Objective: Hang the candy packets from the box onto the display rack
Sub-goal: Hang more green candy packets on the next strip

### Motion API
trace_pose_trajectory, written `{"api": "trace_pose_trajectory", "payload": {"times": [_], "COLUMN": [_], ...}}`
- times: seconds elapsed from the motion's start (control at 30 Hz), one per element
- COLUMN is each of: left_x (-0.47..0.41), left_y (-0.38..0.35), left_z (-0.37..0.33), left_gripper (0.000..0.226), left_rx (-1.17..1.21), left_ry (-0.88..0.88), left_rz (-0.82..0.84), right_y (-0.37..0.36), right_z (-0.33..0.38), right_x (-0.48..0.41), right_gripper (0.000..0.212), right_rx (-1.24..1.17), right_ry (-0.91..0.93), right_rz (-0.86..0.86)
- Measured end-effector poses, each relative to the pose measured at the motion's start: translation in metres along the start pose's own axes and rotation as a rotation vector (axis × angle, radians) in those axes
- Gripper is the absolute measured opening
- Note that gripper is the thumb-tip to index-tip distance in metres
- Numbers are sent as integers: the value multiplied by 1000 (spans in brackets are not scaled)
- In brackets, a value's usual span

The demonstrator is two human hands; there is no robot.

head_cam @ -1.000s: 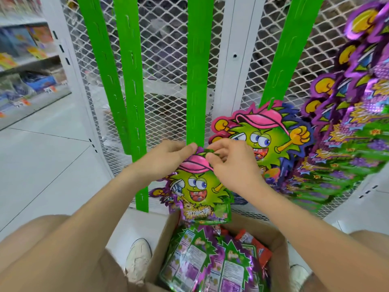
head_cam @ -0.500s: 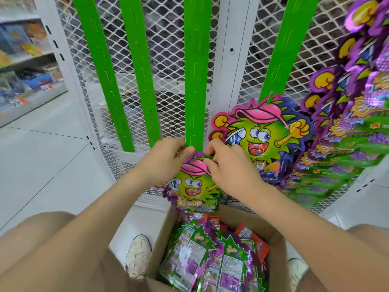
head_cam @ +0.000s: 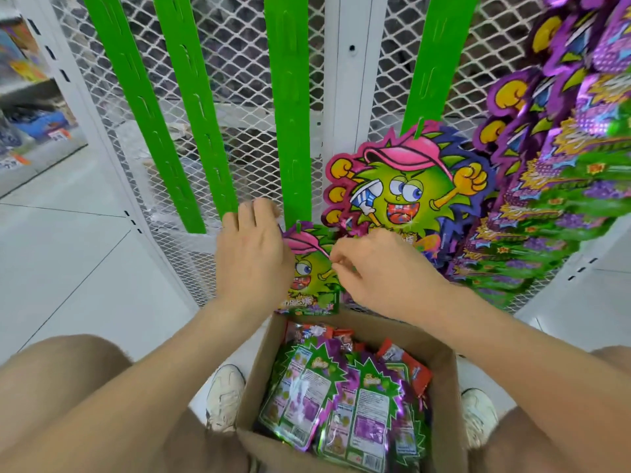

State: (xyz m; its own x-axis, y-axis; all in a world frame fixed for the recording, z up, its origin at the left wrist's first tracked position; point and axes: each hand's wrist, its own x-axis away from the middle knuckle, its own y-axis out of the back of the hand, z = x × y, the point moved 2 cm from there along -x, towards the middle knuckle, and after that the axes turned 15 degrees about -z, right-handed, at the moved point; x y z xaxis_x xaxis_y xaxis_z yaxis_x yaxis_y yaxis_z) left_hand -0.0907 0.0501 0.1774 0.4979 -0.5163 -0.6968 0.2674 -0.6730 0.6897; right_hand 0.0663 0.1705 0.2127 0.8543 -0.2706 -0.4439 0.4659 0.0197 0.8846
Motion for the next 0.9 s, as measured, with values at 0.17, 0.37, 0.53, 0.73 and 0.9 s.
{"api": "trace_pose_trajectory", "payload": {"times": [0.17, 0.37, 0.53, 0.73, 0.9], "left_x": [52, 148, 219, 249, 237], "left_y": [-37, -136, -178, -202, -192], "left_z": [-33, -41, -36, -20, -28], "left_gripper": [32, 31, 104, 118, 81], "left_rx": [38, -36, -191, -175, -112], "left_ry": [-77, -214, -160, 12, -66], "left_rz": [391, 1125, 1291, 1224, 1122], "right_y": [-17, -23, -37, -54, -62], "right_z": [-12, -32, -50, -63, -67], "right_x": [35, 64, 80, 91, 89], "right_gripper": [22, 42, 39, 39, 37], "right_rx": [65, 181, 211, 211, 230], "right_ry": [154, 114, 123, 135, 136], "right_rz": [541, 763, 797, 839, 880]}}
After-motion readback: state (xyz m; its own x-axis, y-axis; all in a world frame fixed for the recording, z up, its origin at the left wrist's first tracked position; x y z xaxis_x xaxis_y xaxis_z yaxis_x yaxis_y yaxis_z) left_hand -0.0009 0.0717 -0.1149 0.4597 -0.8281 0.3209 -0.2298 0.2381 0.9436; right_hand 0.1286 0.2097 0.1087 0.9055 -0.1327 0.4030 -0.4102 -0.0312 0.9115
